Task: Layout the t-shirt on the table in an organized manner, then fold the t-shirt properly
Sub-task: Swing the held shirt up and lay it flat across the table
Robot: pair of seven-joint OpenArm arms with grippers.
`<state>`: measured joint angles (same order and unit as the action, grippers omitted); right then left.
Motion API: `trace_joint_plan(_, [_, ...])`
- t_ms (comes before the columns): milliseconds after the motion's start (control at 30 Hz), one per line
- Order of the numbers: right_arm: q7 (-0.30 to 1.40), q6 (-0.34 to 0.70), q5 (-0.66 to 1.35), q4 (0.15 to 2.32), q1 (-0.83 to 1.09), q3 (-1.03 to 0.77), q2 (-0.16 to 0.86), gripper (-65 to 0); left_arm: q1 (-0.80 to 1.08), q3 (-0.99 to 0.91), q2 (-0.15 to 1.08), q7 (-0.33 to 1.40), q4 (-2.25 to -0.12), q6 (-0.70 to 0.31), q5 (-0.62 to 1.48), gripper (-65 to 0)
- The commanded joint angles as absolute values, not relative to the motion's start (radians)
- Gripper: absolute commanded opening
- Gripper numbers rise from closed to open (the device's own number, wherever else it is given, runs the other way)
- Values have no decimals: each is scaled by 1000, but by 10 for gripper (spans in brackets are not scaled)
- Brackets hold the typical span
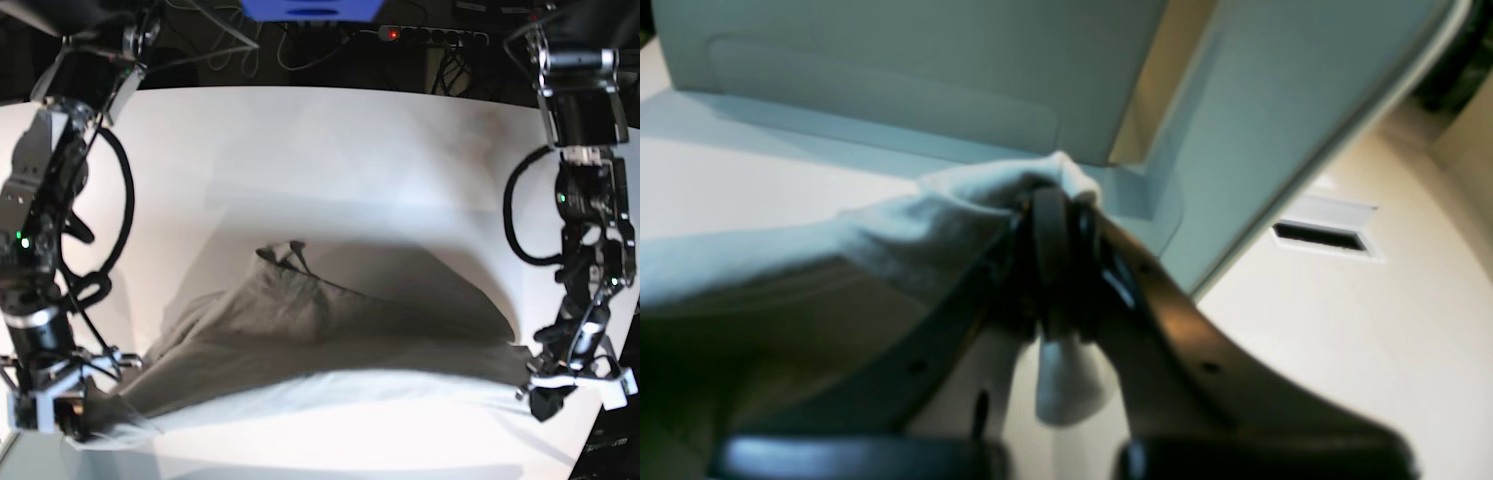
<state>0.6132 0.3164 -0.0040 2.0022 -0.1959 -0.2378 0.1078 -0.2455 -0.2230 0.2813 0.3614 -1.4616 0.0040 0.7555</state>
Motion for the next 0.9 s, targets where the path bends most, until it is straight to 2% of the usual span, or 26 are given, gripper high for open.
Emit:
trace_joint_plan(0, [564,311,1,2034,-196,-243,116,-650,-248,-251,289,335,-1515,-4,760,-649])
trace_joint_plan(400, [176,311,5,2041,24,-460,67,-650,156,-355,226,331,-1920,-4,760,-649])
trace_joint_plan(667, [-157,311,7,2041,110,-555,33,-650,337,-404,124,331,-2020,-4,762,-649])
trace_joint_plan(767, [-193,311,48,2038,122,-541,35,-650,361,-446,81,331,-2014,-4,762,-649])
trace_joint_plan(867, [-134,311,67,2018,101,-466,41,-650,354,-470,64,331,-2006,-4,762,-649])
